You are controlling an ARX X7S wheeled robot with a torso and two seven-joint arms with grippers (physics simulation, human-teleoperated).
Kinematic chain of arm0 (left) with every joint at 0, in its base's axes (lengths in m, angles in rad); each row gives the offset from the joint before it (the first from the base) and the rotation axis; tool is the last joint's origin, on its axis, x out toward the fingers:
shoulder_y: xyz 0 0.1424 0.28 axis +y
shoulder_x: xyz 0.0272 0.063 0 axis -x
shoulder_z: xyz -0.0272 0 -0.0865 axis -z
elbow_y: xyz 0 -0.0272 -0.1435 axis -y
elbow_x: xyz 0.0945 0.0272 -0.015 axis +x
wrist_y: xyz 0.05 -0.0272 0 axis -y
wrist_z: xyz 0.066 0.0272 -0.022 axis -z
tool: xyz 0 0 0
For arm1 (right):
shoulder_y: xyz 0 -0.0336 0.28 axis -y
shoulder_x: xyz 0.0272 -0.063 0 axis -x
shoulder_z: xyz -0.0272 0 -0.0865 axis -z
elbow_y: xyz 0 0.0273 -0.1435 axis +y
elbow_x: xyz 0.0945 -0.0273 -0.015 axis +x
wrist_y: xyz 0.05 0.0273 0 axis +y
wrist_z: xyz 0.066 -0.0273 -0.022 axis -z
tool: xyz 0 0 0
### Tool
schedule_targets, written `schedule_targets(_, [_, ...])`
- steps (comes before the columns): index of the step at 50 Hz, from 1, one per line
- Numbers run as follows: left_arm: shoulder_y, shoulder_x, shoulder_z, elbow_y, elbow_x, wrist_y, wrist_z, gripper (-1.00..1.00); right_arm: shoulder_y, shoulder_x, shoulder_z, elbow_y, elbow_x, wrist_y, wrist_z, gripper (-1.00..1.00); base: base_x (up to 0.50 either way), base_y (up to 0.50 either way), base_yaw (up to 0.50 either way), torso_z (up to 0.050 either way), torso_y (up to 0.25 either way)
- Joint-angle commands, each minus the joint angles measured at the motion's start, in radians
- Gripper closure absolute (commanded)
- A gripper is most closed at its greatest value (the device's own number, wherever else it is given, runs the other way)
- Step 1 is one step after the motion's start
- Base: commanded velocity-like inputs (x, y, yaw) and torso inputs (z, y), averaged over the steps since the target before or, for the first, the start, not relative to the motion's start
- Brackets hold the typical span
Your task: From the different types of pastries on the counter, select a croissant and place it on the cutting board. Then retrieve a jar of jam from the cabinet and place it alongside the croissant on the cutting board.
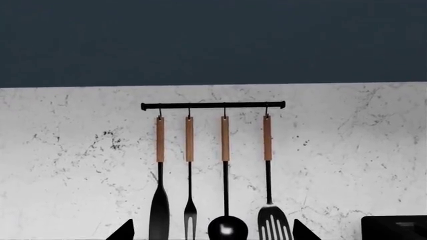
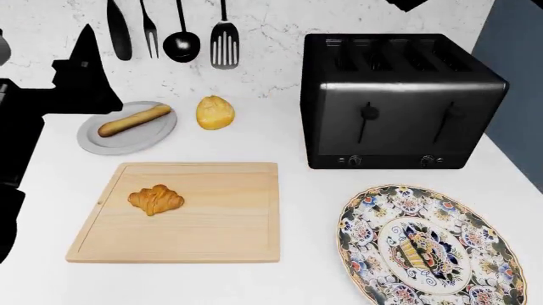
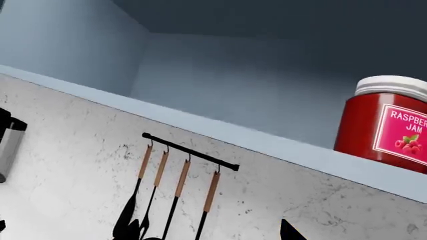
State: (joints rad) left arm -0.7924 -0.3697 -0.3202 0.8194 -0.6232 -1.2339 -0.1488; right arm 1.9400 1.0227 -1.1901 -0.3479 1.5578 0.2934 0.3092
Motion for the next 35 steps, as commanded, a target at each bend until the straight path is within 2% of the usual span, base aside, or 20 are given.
schedule_targets(1, [0.008, -0.002, 0.002, -0.003, -0.002, 0.010, -0.005, -1.00, 0.039, -0.006, 0.043, 0.025, 0.019, -0.015, 0.002, -1.00, 0.00, 0.00, 0.00, 0.000, 0.000])
schedule_targets(19, [0.003, -0.005, 0.021, -0.017, -0.005, 0.023, -0.012, -1.00, 0.144, -0.111, 0.084, 0.194, 0.005, 0.014, 0.016, -1.00, 0.00, 0.00, 0.00, 0.000, 0.000])
schedule_targets(35, [-0.003, -0.006, 0.030, -0.024, -0.013, 0.028, -0.020, -1.00, 0.285, -0.284, 0.049, 0.441, -0.116, 0.104, 0.051, -1.00, 0.00, 0.00, 0.00, 0.000, 0.000])
